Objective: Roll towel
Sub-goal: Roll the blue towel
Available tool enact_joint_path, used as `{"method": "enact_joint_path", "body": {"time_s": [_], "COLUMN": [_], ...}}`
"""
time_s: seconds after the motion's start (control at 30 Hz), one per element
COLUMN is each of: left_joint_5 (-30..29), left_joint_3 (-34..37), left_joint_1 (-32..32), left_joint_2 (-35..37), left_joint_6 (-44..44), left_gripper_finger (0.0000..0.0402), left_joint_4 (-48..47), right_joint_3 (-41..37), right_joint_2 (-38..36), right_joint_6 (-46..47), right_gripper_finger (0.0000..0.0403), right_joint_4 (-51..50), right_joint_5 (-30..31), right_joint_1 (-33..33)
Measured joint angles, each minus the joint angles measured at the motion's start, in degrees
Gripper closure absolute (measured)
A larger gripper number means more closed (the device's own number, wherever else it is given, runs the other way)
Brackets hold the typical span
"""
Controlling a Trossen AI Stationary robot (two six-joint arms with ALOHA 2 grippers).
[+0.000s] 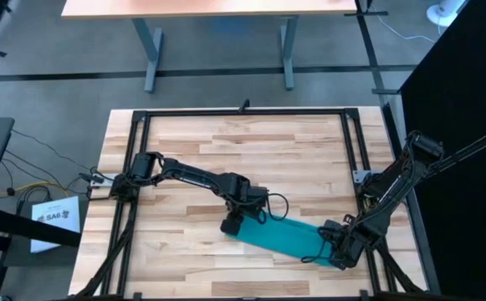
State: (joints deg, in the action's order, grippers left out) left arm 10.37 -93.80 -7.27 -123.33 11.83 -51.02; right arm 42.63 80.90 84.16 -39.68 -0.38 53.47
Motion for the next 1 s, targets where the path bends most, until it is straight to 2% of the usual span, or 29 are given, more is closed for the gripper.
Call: {"method": "enact_joint_path", "body": {"time_s": [0.17,0.63,1.0], "left_joint_5": [-1.1,-1.8,-2.4], "left_joint_3": [-0.2,-0.2,-0.2], "left_joint_1": [0.0,0.3,3.8], "left_joint_2": [0.0,1.6,4.8], "left_joint_6": [-0.5,-0.1,-2.0], "left_gripper_finger": [0.0397,0.039,0.0389], "left_joint_4": [-1.5,-4.7,-1.2], "right_joint_3": [0.0,2.1,2.3], "right_joint_2": [0.0,0.0,0.0], "right_joint_6": [-0.1,-1.5,-1.6], "right_gripper_finger": [0.0394,0.04,0.0401], "right_joint_4": [-0.2,-1.1,-5.6], "right_joint_5": [0.0,0.1,0.3], "right_joint_1": [0.1,0.1,-0.7]}}
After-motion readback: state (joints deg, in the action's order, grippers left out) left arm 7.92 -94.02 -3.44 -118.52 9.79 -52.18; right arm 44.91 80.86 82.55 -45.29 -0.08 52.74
